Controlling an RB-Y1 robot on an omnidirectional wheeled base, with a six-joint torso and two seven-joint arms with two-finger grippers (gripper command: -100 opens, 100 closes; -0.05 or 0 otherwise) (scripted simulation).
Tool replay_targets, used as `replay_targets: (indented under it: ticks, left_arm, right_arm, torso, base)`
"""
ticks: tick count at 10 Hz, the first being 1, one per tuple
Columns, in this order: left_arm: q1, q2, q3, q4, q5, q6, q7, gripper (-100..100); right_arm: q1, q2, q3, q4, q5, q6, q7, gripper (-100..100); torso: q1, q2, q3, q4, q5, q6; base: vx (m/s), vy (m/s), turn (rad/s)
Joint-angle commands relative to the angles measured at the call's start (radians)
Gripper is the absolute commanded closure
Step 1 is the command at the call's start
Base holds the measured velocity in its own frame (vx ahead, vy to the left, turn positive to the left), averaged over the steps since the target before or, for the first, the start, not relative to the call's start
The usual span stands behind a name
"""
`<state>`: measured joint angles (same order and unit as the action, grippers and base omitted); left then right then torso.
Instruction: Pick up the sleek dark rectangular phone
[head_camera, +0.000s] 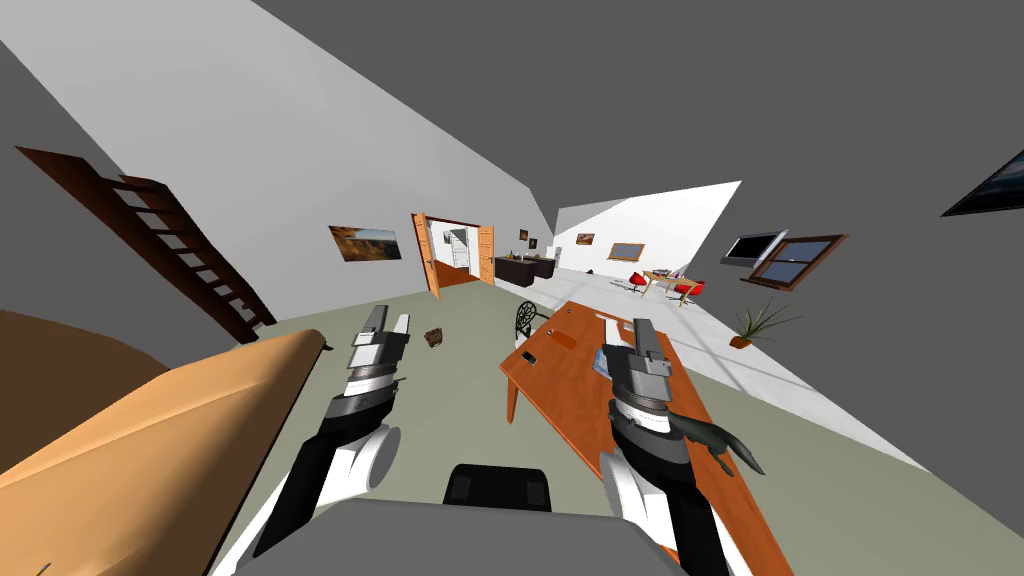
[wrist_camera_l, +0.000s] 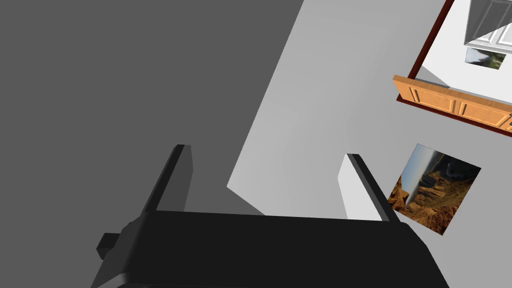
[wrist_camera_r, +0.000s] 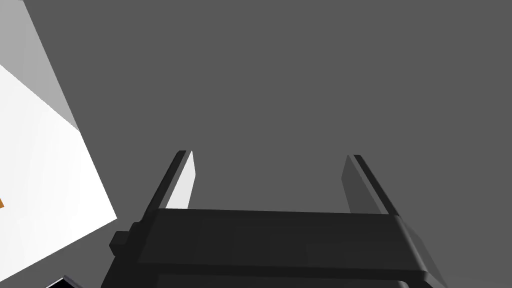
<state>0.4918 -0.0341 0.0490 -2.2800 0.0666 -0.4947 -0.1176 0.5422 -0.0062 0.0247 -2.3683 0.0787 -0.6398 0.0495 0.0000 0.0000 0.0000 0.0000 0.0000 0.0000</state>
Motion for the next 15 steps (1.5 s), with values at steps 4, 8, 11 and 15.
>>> replay_targets:
  ticks: [4, 8, 11, 15]
  left_arm:
    - [0.000, 0.000, 0.000, 0.000, 0.000, 0.000, 0.000, 0]
    - [0.000, 0.000, 0.000, 0.000, 0.000, 0.000, 0.000, 0]
    - [0.000, 0.000, 0.000, 0.000, 0.000, 0.000, 0.000, 0]
    - [0.000, 0.000, 0.000, 0.000, 0.000, 0.000, 0.000, 0]
  right_arm:
    - [0.033, -0.128, -0.002, 0.041, 0.074, 0.017, 0.030, -100]
    - [0.076, -0.232, -0.006, 0.103, 0.168, 0.040, 0.069, -100]
    - [0.111, -0.307, -0.010, 0.162, 0.244, 0.058, 0.101, -100]
    - [0.166, -0.424, -0.013, 0.274, 0.365, 0.088, 0.155, -100]
  torso:
    - [0.004, 0.002, 0.001, 0.000, 0.001, 0.000]
    - [0.007, 0.003, 0.001, 0.001, 0.001, 0.000]
    - [0.006, 0.001, 0.001, 0.000, 0.001, 0.000]
    - [0.006, -0.001, 0.000, 0.000, 0.002, 0.000]
  base:
    - [-0.031, 0.053, -0.048]
    - [-0.037, 0.097, -0.054]
    - [-0.013, 0.084, -0.036]
    - [0.009, 0.096, -0.008]
